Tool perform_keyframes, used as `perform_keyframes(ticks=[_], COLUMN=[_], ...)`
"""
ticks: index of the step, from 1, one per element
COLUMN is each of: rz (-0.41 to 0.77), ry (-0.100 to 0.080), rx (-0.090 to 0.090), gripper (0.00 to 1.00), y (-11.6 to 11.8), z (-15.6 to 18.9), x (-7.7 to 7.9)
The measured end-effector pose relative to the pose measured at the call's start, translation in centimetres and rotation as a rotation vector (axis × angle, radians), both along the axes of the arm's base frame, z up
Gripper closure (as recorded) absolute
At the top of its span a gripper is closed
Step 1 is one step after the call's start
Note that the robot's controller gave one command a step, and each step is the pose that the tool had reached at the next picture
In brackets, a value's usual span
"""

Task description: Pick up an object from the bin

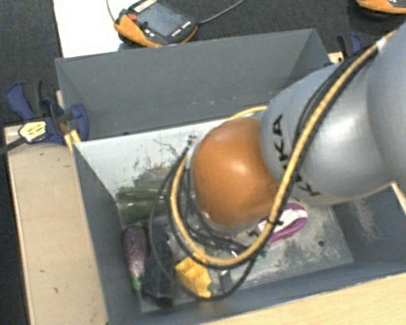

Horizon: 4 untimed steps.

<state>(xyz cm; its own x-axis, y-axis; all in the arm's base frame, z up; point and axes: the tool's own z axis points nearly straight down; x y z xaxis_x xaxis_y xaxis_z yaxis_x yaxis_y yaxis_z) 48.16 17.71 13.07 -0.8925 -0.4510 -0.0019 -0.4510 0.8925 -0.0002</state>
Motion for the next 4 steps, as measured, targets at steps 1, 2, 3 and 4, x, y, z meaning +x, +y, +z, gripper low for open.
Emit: perform_keyframes(ticks=[1,2,3,4], rz=[-0.181,0.270,0.269,0.265], ry=[-0.018,-0.004,-0.004,-0.004], rx=[0.008,0.001,0.001,0.001], gripper=[0.00,1.00,1.00,1.00], y=[-0.7,-1.3,-1.3,-1.4], z=[-5.7,-6.0,-6.0,-5.0], x=[0.5,-0.5,-0.5,-0.5])
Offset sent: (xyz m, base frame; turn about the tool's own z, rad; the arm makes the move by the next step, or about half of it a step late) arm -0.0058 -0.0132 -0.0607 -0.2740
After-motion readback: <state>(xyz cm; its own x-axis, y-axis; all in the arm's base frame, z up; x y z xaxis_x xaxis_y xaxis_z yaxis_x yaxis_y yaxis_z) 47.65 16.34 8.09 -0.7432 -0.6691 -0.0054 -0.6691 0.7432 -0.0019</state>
